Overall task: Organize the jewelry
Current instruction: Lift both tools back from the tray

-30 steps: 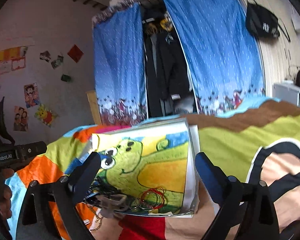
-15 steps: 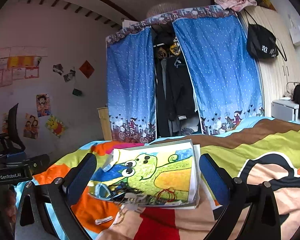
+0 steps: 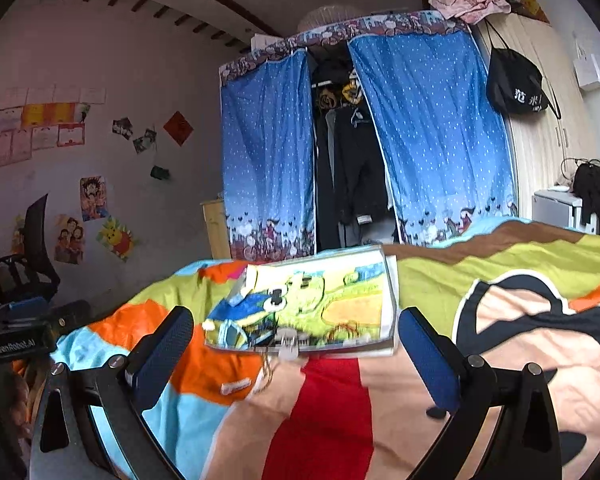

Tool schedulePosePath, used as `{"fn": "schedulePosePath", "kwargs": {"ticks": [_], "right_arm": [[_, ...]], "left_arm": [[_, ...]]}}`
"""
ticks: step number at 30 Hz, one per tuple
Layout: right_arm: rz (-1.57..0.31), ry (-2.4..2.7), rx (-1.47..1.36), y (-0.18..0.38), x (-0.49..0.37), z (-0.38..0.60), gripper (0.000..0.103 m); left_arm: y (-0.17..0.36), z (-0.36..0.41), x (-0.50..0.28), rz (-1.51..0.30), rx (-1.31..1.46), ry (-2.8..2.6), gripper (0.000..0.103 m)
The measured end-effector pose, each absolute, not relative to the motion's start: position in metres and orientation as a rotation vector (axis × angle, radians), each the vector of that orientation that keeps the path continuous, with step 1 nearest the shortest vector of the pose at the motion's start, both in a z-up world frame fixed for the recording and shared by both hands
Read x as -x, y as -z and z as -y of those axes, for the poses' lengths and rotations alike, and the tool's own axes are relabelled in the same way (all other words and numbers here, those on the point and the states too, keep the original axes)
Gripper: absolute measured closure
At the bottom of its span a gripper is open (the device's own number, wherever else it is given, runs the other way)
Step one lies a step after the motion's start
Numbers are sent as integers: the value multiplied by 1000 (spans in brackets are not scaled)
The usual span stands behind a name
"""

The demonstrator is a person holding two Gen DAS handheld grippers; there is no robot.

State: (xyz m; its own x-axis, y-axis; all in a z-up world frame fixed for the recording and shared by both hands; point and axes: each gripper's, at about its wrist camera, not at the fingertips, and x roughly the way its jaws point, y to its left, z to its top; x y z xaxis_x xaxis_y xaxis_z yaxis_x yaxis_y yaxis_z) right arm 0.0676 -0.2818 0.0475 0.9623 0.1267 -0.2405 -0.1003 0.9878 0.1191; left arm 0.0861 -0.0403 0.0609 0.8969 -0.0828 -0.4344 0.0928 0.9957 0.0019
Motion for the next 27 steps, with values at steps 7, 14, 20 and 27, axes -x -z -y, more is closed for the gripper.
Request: {"fn": "schedulePosePath", "kwargs": {"ticks": [7, 14, 20, 27], "right_arm": [[-346, -86, -101, -27, -45, 273, 0], [-454, -72, -81, -10, -46, 261, 0], [-576, -57, -95, 9, -68, 264, 0], [-700, -77, -223, 28, -94, 286, 0]], "left_arm": [[-43, 30, -65, -478, -18, 84, 2], [-18, 23, -66, -541, -42, 84, 2], [8, 20, -91, -659, -69, 97, 2], [30, 17, -132, -751, -81, 157, 2]]}}
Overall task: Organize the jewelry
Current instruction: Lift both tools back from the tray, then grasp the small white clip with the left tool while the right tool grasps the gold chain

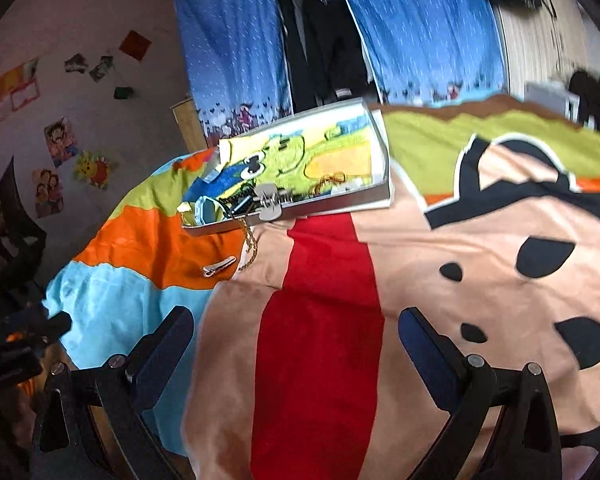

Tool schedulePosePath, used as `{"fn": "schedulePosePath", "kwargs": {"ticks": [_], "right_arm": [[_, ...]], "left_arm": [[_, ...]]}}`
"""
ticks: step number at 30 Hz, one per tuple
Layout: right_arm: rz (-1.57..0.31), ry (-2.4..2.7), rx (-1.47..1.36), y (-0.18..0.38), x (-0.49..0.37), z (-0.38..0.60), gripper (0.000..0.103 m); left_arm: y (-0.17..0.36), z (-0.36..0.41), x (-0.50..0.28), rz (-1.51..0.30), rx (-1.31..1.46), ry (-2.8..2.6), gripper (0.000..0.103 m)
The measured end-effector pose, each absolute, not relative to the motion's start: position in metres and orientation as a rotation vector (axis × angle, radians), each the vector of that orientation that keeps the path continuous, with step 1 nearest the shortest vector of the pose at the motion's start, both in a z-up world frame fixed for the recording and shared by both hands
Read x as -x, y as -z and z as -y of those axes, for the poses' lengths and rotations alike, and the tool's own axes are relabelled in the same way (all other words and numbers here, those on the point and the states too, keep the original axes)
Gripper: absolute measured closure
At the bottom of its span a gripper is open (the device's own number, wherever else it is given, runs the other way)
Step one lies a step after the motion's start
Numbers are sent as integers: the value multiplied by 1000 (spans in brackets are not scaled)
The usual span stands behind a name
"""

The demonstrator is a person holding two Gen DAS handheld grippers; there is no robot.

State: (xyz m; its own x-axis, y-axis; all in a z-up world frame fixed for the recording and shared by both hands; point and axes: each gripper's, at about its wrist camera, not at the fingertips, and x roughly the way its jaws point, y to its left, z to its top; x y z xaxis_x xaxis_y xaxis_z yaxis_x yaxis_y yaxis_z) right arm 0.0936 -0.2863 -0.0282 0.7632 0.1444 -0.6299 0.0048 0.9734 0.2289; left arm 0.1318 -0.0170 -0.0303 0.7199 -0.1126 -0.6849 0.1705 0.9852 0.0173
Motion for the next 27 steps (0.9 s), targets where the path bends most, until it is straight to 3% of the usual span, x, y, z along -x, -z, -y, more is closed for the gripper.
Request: {"fn": "schedulePosePath", "kwargs": {"ticks": [7, 13, 18, 27], "right_arm": [[-777, -141, -271, 47, -144, 301, 1], [-779, -236, -231, 59, -188, 292, 19], [-797, -294, -195, 78, -222, 285, 36], [-820, -394, -140, 108, -270, 272, 56]], "left_arm": [[47, 30, -189, -765, -110, 279, 2], [65, 45, -238, -764, -111, 394, 9], [90, 54, -270, -815, -109, 464, 37], [120, 67, -303, -891, -103, 561, 73]]}}
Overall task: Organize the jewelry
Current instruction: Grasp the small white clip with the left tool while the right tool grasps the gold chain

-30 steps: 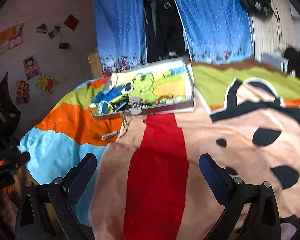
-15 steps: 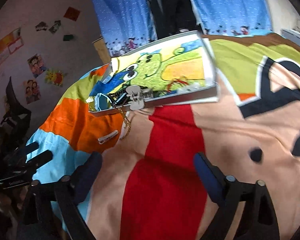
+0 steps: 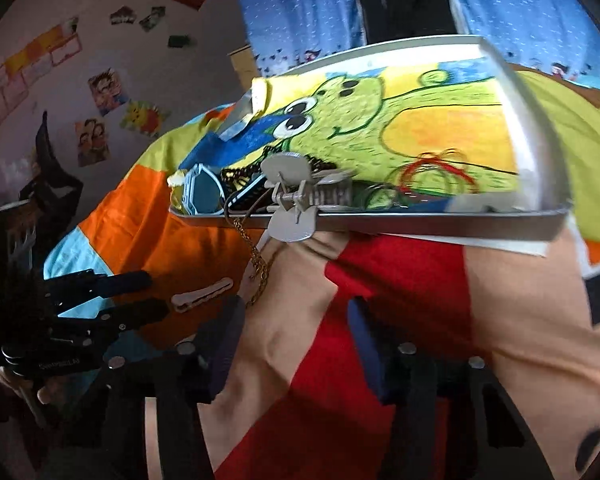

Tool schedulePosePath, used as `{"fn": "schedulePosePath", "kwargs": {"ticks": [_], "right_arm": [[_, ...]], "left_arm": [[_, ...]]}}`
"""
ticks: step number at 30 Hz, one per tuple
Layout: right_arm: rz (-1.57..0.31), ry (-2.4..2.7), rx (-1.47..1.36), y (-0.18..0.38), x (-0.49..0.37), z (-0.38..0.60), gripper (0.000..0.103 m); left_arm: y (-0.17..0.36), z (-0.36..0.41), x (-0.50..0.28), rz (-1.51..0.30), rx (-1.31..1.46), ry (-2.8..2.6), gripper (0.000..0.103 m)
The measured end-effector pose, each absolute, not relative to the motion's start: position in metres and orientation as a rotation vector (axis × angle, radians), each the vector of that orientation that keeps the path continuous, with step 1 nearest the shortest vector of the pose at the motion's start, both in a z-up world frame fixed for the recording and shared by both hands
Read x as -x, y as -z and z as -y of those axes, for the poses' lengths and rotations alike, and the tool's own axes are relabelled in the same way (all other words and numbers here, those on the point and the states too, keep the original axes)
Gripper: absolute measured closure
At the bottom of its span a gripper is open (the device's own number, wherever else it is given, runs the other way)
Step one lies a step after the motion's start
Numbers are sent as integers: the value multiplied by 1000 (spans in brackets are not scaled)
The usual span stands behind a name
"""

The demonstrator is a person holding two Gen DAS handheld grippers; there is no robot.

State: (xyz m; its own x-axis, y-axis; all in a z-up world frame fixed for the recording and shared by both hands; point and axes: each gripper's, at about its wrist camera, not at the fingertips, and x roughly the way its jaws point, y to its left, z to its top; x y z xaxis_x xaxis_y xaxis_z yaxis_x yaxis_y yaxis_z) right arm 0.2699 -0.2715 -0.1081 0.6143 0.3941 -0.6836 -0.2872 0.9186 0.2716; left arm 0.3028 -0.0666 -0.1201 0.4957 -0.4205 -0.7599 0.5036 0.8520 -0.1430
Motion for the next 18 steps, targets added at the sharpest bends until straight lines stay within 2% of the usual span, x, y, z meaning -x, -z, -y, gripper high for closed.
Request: {"fn": "schedulePosePath", "kwargs": {"ticks": [4, 7, 10, 18], "right_arm": [[-842, -436, -119, 118, -280, 261, 65], [-845, -460, -99, 121, -286, 253, 67], [-852, -471, -83, 124, -293, 246, 70], [-851, -469, -115, 129, -309, 243, 74]], "left_arm": [[128, 70, -310, -909, -92, 580, 78], [130, 70, -310, -915, -101, 576, 80], [134, 69, -313, -934, -100, 555, 89], [136, 68, -314, -937, -81, 550, 89]]}}
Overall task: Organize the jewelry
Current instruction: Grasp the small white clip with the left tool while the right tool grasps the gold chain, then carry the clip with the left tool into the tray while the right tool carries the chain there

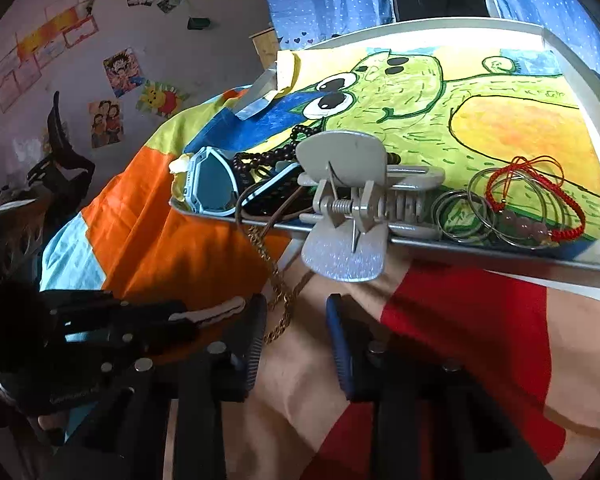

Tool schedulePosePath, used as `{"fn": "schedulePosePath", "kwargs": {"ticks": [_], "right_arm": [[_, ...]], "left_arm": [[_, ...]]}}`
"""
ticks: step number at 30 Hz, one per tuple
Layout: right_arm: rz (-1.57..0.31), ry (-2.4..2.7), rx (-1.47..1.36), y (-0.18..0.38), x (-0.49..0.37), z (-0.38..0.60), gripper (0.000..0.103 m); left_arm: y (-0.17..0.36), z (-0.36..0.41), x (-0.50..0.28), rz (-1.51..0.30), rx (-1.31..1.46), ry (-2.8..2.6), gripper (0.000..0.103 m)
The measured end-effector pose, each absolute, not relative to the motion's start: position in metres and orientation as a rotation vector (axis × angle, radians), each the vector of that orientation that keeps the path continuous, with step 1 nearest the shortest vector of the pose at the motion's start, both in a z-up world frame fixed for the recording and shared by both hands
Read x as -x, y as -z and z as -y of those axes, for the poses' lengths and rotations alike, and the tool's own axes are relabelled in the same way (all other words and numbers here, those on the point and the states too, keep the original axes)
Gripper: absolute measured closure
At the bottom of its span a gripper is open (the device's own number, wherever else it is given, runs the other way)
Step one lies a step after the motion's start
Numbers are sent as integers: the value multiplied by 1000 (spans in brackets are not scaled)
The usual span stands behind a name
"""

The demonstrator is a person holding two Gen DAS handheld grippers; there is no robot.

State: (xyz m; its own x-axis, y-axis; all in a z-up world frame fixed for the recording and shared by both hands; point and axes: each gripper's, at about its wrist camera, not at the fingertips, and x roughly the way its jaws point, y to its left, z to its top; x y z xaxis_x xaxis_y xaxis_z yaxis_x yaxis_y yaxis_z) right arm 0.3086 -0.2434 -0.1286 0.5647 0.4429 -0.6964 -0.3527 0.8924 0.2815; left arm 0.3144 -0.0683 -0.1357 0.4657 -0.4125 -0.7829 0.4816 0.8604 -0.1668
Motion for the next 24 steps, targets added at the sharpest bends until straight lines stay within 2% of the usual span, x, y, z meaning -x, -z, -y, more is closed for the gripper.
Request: {"fn": "schedulePosePath", "kwargs": {"ticks": [4, 9, 12, 24], "right_arm": [[-847, -475, -106, 129, -314, 238, 74], [-853, -478, -93, 131, -319, 232, 91], [-851, -482, -92, 131, -320, 231, 96], [-768, -502, -8, 110, -302, 222, 99]], "left_arm": [[136, 68, -314, -937, -73, 547, 89], [136, 66, -314, -935, -57, 545, 89], [135, 65, -314, -931, -53, 542, 90], [116, 59, -308, -885, -8, 478, 90]]}}
